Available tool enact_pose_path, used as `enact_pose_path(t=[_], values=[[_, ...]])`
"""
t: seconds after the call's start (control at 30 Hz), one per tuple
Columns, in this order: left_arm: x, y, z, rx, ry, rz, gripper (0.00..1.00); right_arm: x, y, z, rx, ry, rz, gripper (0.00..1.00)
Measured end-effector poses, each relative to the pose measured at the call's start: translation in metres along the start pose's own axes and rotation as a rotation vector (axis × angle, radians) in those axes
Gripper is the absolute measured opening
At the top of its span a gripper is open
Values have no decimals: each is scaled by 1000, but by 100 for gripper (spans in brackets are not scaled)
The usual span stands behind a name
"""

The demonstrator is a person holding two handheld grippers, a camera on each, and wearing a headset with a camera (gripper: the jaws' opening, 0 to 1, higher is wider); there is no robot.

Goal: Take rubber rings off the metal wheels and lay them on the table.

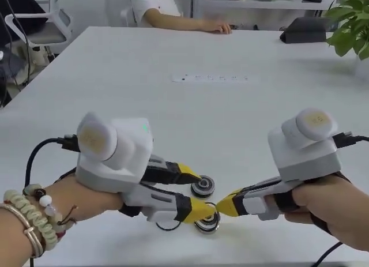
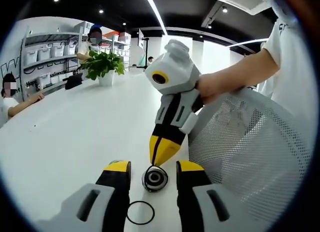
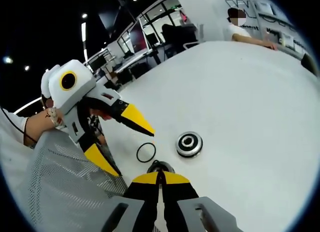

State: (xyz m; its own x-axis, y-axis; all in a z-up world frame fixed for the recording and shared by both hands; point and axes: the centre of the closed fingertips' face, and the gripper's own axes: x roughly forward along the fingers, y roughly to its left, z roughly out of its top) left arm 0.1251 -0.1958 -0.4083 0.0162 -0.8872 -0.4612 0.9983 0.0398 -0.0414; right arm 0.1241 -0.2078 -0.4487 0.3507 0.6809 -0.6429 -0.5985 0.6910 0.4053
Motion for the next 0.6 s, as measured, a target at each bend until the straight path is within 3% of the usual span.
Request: enact_pose_path(t=[0.17,0.37,0.47,0.6], values=[[-4,-6,7,8,24,-37,44,-2,0,2,-7,-7,-3,0],[-20,-5,27,51,15,-35,56,-5,1,6,-3,-26,-1,0],[-32,-6,32,60,5,-21,60,-7,4,12,9,-61,12,0],[-50,-3,30,58,12,13,64,-14,5,23,32,-118,19,0]])
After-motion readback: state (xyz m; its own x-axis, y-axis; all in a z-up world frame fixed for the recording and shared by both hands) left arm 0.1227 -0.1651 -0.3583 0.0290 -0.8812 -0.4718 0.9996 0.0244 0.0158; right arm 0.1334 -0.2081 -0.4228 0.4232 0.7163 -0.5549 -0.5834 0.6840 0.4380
